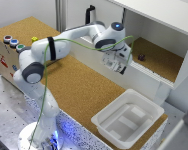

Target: Put the pink object on the table

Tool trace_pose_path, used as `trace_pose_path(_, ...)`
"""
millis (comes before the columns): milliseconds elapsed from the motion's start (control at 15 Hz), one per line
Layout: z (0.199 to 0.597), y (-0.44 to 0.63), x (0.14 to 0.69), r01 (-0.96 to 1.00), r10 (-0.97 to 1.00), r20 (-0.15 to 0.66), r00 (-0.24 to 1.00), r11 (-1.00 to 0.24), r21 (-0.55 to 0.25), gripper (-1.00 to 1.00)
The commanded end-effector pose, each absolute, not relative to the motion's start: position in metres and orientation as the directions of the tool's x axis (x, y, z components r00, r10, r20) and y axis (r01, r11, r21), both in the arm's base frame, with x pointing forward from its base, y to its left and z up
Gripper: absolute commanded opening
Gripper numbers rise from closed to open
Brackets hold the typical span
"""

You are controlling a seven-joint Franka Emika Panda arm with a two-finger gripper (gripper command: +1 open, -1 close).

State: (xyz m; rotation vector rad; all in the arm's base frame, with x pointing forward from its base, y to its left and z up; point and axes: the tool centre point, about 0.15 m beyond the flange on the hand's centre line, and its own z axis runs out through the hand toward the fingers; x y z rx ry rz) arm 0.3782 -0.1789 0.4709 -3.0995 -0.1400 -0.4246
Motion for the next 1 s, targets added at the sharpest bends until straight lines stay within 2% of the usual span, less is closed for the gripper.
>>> trace_pose_path(0, 0.408, -0.138, 0.366, 0.034, 0.078, 0.309, 0.948, -0.989, 0.146, -1.00)
trace_pose_path(533, 0.330, -0.124, 0.403, -0.028, 0.019, 0.318, 0.948, -0.989, 0.144, -1.00)
trace_pose_path(733, 0.285, -0.127, 0.420, -0.025, 0.008, 0.240, 0.971, -0.990, 0.135, -1.00)
trace_pose_path(867, 0.266, -0.128, 0.427, 0.014, 0.040, 0.210, 0.977, -0.992, 0.124, -1.00)
trace_pose_path(933, 0.257, -0.129, 0.431, 0.027, 0.057, 0.209, 0.976, -0.989, 0.146, -1.00)
